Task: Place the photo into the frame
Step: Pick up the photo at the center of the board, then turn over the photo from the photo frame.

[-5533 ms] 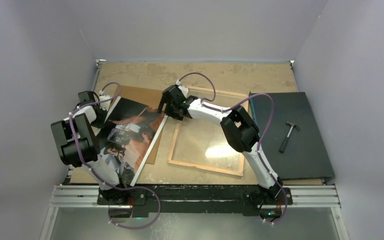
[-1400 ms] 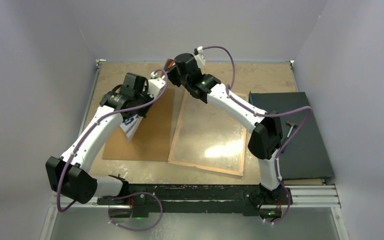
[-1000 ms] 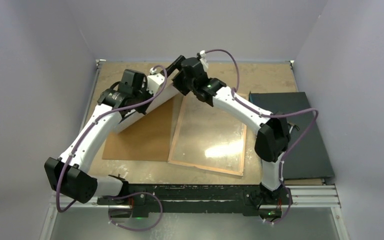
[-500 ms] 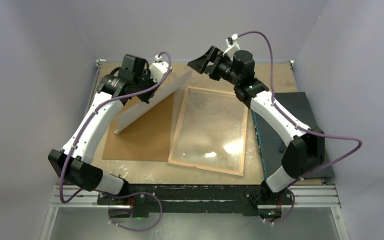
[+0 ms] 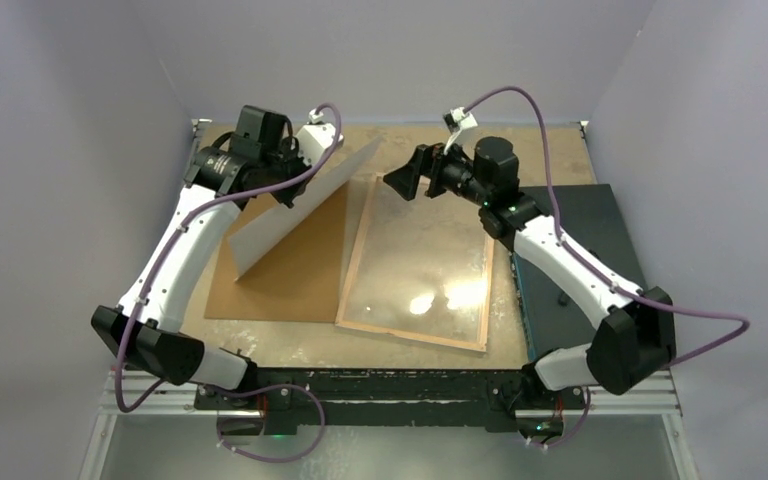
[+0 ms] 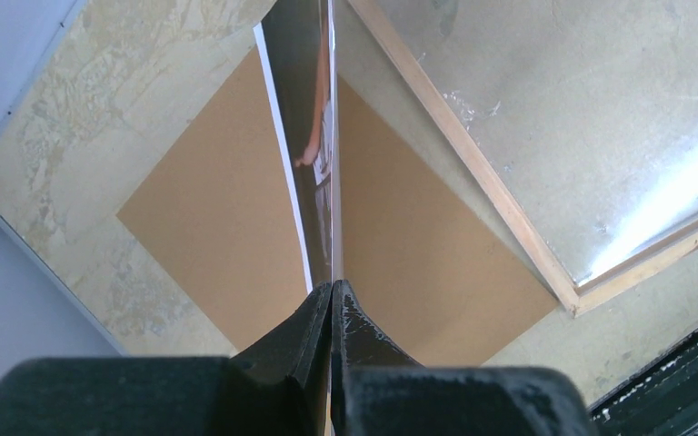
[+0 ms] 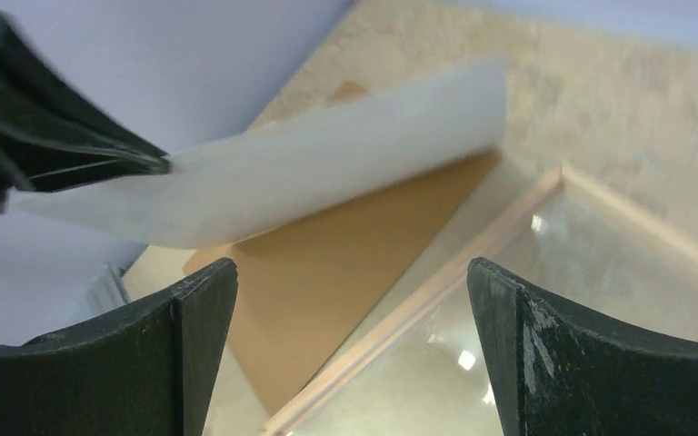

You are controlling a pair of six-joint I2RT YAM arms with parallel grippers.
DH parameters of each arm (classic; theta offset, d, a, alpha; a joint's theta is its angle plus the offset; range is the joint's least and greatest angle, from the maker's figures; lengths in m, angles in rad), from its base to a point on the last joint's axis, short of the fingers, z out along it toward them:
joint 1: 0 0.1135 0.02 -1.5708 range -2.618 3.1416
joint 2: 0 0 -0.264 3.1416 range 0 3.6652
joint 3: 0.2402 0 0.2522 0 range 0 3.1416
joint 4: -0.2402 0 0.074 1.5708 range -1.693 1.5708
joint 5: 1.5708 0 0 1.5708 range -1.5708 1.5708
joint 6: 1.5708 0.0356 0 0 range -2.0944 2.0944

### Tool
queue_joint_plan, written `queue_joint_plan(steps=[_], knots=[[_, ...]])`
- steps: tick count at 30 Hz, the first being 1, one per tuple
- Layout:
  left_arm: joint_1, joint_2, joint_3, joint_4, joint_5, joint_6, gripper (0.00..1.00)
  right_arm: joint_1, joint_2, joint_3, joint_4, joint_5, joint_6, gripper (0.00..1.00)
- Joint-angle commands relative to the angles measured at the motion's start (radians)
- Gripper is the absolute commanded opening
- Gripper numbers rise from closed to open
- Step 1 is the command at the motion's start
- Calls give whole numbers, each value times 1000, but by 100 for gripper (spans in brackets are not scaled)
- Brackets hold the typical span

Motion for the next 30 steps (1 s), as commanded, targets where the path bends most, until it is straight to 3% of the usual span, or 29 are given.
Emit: queue_joint_plan(steps=[1,5,7,9,17,30], knots=[[-5,-60,-26,-23,33,43,0,5,-11,67,144,-149,-334,99],[-5,-99,-117,-27,86,50,0,55,132,270,-96,-176,-661,91],[-6,-119,-158,-26,92,60,0,147,139,261,-146,-58,-866,91],[-5,-138,-194,-19,87,66,0,192,128,222,-115,-32,-966,91],[-6,-173,-254,-4,84,80,0,212,167,215,-139,-146,-1089,86],[-6,-189,-275,-7,73,94,0,215,259,230,-128,-305,-1152,80]])
